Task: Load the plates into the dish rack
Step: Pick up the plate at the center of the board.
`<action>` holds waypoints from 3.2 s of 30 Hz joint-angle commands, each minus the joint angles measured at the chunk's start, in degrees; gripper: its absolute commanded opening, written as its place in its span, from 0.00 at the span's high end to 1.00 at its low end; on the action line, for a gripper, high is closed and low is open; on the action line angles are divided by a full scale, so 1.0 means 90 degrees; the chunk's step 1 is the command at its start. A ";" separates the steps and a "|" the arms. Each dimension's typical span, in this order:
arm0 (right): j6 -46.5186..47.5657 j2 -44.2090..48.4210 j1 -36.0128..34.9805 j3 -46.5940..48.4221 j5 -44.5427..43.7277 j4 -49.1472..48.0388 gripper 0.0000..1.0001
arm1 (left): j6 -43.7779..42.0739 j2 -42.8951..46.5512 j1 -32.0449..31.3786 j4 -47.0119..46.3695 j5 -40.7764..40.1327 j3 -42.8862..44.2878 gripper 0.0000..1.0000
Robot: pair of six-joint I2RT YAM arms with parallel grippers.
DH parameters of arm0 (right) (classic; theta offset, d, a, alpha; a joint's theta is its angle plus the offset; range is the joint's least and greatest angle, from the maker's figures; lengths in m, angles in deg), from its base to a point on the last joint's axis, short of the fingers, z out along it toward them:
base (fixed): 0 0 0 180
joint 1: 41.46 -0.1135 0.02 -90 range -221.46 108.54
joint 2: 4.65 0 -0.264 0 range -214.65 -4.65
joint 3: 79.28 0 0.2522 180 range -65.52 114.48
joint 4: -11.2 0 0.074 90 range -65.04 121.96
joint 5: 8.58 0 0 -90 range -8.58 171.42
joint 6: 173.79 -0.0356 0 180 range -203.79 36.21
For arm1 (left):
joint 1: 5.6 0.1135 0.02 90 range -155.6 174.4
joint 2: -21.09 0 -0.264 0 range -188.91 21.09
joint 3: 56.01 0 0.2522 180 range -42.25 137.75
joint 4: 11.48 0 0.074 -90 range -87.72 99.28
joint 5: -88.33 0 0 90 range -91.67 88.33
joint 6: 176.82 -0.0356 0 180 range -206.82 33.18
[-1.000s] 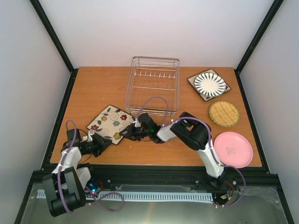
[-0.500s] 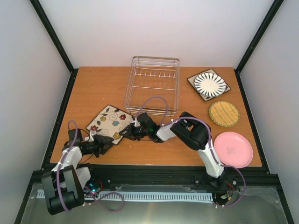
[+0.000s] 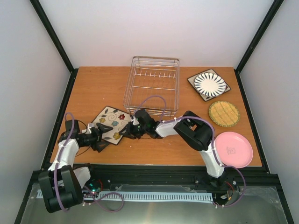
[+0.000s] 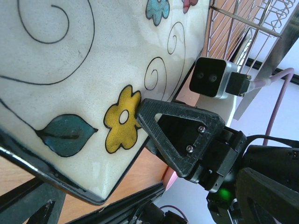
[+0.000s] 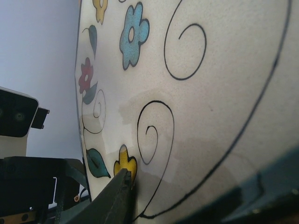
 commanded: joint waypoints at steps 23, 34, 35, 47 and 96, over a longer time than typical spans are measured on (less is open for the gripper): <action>0.0721 -0.0236 -0.0137 -0.0335 0.1838 0.2002 0.97 | -0.0954 0.0786 0.0022 0.1168 -0.1144 -0.0538 0.00; 0.0771 -0.0313 0.0084 -0.0356 0.1848 0.1994 0.97 | -0.0836 0.1286 0.0020 0.2132 -0.2792 0.0022 0.00; 0.0782 -0.0277 0.0132 -0.0430 0.1819 0.2004 0.97 | -0.0735 0.1357 0.0019 0.2129 -0.2829 0.0014 0.00; 0.1016 0.0690 0.0695 -0.1841 0.1786 0.2059 0.97 | -0.0364 0.0859 0.0019 0.1845 -0.3908 0.1048 0.00; 0.5249 0.3555 0.0728 0.0796 -0.1471 0.6807 0.97 | -0.1357 -0.3542 0.0025 -0.0360 -0.3357 0.3224 0.00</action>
